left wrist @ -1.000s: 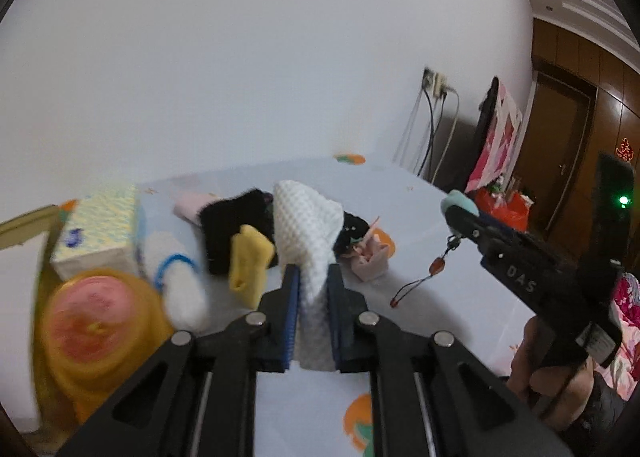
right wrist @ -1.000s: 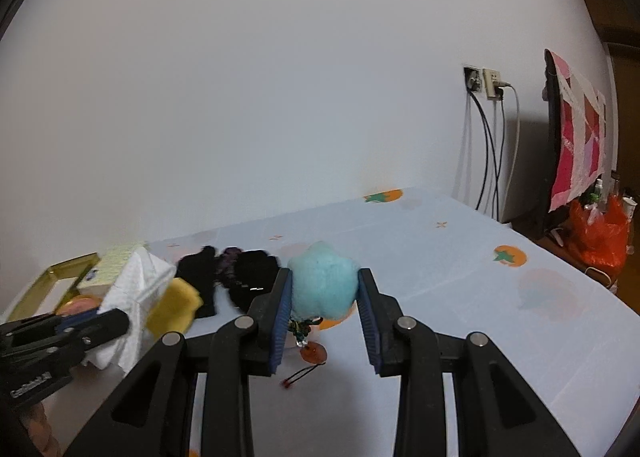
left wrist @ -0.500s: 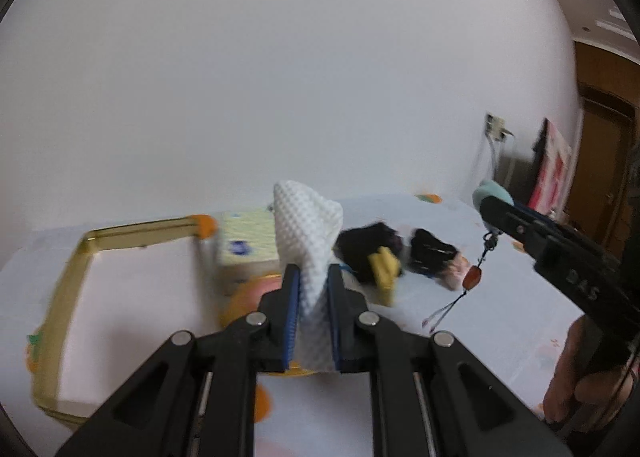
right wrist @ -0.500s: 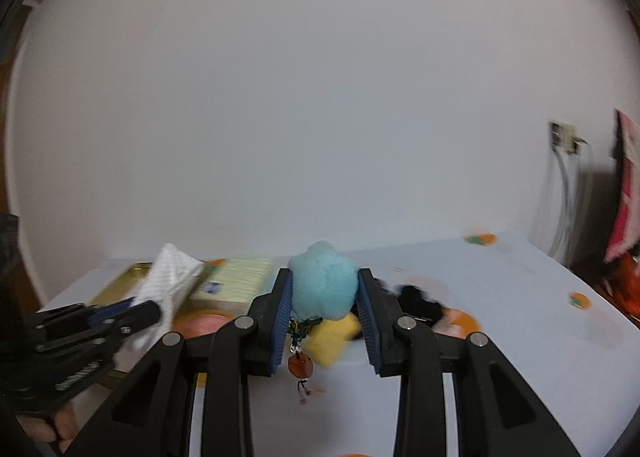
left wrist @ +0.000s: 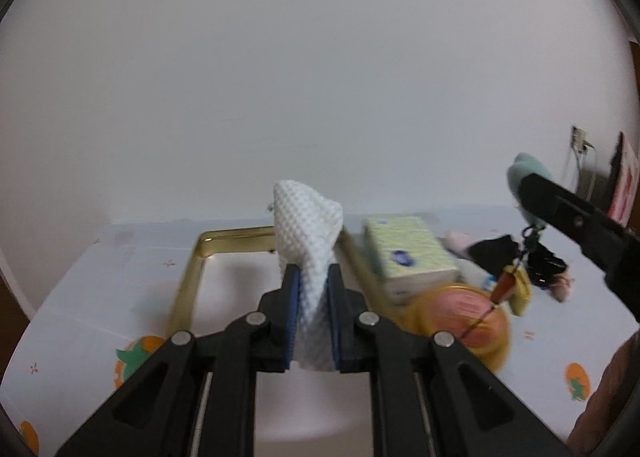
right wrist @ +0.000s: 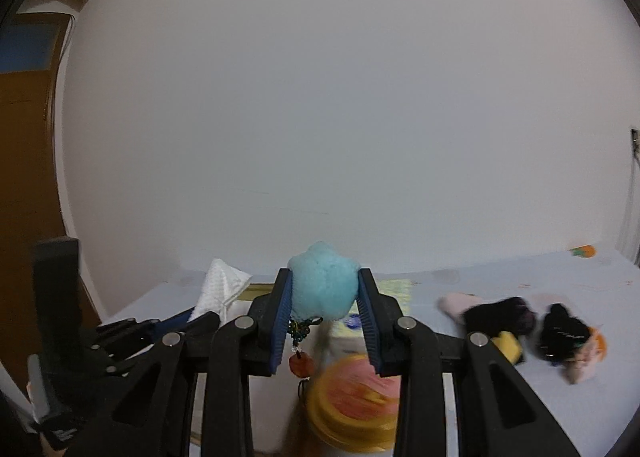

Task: Organize soft objects
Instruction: 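Carry both items into the gold tray and open both tools to release them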

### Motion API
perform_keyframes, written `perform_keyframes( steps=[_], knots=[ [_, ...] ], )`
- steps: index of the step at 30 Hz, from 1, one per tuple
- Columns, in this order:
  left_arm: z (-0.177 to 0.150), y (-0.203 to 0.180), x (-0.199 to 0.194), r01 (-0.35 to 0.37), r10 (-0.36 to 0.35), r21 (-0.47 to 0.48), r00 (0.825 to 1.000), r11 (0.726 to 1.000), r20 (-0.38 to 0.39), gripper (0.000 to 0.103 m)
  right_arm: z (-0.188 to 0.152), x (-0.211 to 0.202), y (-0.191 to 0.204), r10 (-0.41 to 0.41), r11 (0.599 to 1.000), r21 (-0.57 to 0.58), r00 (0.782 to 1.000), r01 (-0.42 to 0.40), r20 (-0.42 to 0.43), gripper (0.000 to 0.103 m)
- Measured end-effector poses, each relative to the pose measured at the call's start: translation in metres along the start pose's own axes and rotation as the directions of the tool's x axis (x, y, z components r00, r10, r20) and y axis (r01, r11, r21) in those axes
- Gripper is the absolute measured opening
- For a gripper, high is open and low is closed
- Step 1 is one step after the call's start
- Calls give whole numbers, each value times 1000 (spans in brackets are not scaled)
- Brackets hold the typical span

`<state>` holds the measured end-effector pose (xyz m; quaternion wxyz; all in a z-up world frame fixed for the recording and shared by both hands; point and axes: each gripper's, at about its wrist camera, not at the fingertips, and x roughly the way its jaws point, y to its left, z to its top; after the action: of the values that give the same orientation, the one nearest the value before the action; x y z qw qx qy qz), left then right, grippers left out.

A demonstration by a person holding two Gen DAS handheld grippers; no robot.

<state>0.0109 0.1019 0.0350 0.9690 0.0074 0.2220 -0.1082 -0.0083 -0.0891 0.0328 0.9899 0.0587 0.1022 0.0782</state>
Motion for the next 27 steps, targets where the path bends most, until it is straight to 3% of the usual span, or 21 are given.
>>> perform_keyframes(
  steps=[8, 15, 20, 27],
  knots=[
    [3, 40, 27, -64, 62, -78, 998, 995, -28, 11, -13, 62, 1, 40, 993, 114, 996, -31, -79, 35],
    [-8, 44, 44, -121, 115, -55, 989, 991, -96, 11, -28, 108, 35, 65, 993, 113, 985, -47, -162, 35],
    [-13, 44, 55, -158, 152, -33, 977, 987, -148, 11, -39, 123, 36, 72, 994, 95, 972, -51, -223, 35],
    [-16, 40, 65, -198, 195, 2, 964, 980, -181, 11, -43, 120, 50, 72, 995, 78, 969, -55, -238, 36]
  ],
)
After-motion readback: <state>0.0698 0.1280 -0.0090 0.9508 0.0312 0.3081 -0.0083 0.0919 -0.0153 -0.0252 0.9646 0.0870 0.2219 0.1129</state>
